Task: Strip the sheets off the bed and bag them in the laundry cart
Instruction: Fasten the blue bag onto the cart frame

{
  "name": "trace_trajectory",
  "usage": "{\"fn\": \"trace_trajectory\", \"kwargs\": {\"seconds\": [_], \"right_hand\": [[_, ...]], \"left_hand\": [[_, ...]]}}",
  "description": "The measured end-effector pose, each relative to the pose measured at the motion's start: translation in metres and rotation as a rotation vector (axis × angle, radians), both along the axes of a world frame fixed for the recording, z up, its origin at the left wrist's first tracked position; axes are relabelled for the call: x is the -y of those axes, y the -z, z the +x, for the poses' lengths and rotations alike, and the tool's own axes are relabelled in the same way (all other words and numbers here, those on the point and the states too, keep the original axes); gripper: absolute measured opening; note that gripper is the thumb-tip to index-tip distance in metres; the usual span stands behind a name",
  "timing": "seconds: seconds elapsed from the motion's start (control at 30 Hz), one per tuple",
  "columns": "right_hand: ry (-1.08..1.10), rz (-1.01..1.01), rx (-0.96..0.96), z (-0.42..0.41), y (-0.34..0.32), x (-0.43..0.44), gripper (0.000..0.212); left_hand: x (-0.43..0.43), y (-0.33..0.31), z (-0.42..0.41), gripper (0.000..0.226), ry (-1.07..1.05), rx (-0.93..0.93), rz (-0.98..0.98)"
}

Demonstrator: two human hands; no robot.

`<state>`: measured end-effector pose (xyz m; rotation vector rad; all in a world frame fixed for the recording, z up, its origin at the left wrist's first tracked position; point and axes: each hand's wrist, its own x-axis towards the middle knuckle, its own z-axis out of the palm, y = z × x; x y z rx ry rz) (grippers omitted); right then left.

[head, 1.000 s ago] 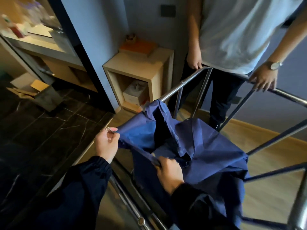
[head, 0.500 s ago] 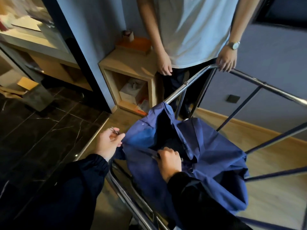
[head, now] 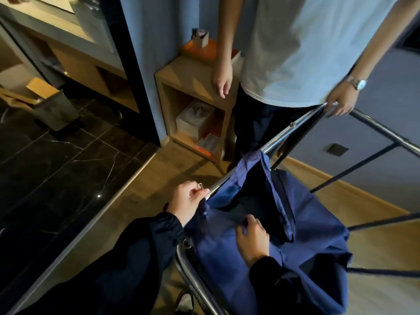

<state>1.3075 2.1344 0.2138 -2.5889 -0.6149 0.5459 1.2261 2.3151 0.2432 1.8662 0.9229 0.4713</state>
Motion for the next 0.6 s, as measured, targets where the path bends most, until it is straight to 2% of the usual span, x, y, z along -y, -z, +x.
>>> {"fn": "trace_trajectory", "kwargs": {"seconds": [0.1,0.17,0.23,0.37,0.5,0.6], "right_hand": [[-0.121,0.335,-0.012,-0.006,-0.01,-0.019,0.044],[-0.198,0.425,-0.026,-0.007,-0.019,-0.038,0.053],[-0.186,0.482,-0.038,-0.006,-0.026,-0.057,0.045],[-0.064,0.515,-0.039,0.004,-0.028,-0.079,0.014],[0.079,0.539,-0.086,0.024,-0.031,-0.072,0.007],[0.14,0.642,-0.159,0.043,-0.055,-0.066,0.009]], "left_hand": [[0.01,0.002,0.006,0.03,0.012,0.084,0.113],[0.014,0.003,0.01,0.03,0.022,0.09,0.153],[0.014,0.002,0.014,0.028,0.005,0.078,0.161],[0.007,-0.003,0.027,0.025,-0.054,0.031,0.116],[0.017,-0.015,0.049,0.028,-0.037,0.067,0.058],[0.024,-0.038,0.071,0.03,0.013,0.121,-0.066]]}}
